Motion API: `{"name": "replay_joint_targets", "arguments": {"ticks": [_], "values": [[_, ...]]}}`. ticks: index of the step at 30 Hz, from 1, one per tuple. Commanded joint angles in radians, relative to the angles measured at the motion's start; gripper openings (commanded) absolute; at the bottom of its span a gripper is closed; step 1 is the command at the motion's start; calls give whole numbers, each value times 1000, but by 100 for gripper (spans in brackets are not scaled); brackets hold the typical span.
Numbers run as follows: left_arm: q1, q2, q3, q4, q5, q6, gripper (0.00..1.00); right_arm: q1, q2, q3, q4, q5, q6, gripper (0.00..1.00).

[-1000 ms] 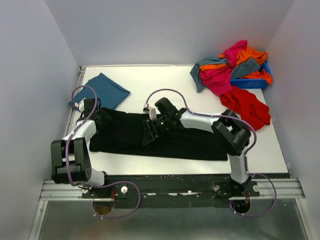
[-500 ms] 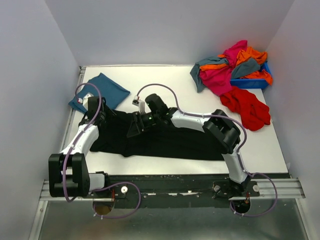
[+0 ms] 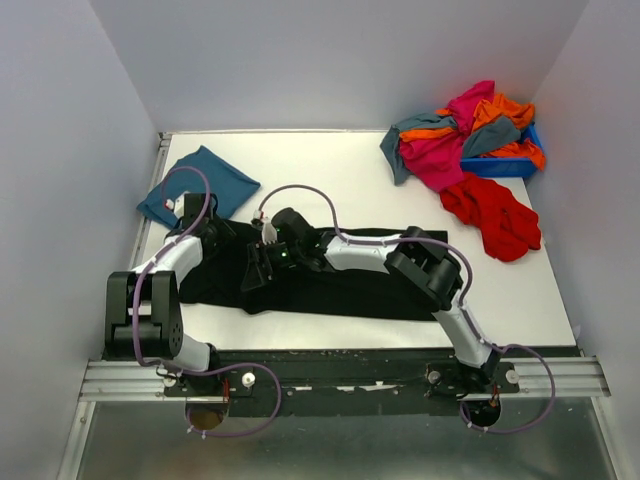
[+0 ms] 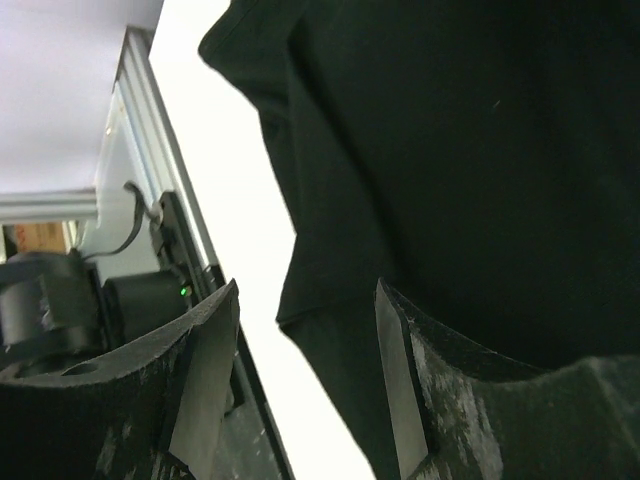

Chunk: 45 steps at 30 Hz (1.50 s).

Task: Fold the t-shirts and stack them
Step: Fold the other side of the tshirt into a rectangle, then rotate the tshirt 90 degrees

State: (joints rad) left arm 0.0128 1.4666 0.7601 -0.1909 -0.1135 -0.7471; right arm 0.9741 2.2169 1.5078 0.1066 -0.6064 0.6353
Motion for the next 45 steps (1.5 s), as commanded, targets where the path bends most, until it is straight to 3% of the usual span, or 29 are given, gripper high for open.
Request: {"name": "replay_joint_targets", "arguments": {"ticks": [1,10,16,20,29,36,45], "values": [[9,-5,38,-32,-20,5,60,-2,58,86,-19,103,-37,65],[35,43,91,-108,-14,23,60,-2,150,207,-85,122,-92,64],[64,112,116,-96,61,14,60,11,156,169,-33,1,-62,62],[69,167,183,-160,35,35,59,24,132,124,8,-73,-63,61],[82,247,242,-182,44,49,59,75,52,72,42,-154,-80,61],[85,215,242,-194,37,58,59,101,-23,56,50,-279,-103,61],[81,97,225,-205,77,60,60,25,-285,-200,24,-138,-140,61]]}}
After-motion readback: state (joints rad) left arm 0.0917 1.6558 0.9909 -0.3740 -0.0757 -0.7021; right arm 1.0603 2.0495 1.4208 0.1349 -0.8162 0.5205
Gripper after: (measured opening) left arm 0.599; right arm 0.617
